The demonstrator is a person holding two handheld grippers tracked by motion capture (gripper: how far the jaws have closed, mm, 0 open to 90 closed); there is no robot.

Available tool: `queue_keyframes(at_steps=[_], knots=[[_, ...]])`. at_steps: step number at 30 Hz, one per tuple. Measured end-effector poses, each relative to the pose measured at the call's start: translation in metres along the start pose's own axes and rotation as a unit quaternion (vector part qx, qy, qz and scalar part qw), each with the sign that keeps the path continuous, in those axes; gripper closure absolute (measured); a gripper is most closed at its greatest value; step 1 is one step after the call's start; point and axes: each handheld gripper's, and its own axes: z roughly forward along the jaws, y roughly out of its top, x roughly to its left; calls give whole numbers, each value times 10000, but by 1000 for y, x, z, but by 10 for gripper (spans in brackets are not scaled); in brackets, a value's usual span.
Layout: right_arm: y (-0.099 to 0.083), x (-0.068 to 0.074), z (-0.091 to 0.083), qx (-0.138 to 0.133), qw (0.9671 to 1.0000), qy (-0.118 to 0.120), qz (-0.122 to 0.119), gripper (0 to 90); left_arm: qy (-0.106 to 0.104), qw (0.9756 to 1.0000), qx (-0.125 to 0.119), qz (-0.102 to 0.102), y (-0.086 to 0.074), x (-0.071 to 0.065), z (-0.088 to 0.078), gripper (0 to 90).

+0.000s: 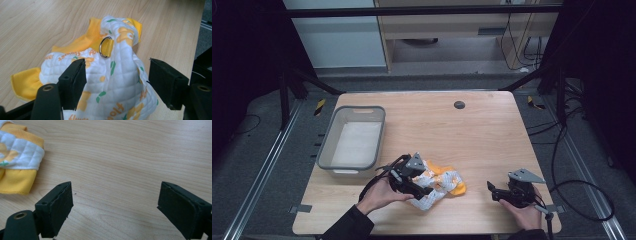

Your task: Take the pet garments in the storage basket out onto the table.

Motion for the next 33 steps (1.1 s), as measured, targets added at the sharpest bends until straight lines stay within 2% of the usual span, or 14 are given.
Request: queue_keyframes(at_steps=[6, 10, 14, 18, 21, 26, 29, 33], knots=[[0, 0, -1, 8, 10000, 10, 49, 125, 250, 9992, -291, -68, -12, 1, -15, 236], [0, 0, -1, 0, 10000, 6, 54, 123, 434, 9973, -552, -189, -24, 2, -25, 216], [0, 0, -1, -2, 10000, 2, 56, 121, 677, 9939, -781, -382, -37, 4, -33, 211], [0, 0, -1, -1, 10000, -10, 55, 119, 892, 9894, -972, -601, -53, 9, -39, 208], [0, 0, 0, -5, 10000, -34, 41, 118, 983, 9866, -1057, -762, -67, 11, -41, 209], [0, 0, 0, 3, 10000, -39, 56, 115, 1088, 9832, -1139, -928, -83, 12, -43, 213], [0, -1, 0, 10, 10000, -37, 50, 113, 1199, 9791, -1260, -1057, -94, 12, -46, 213], [0, 0, -1, 3, 10000, -13, 21, 111, 1271, 9761, -1313, -1174, -108, 12, -47, 213]])
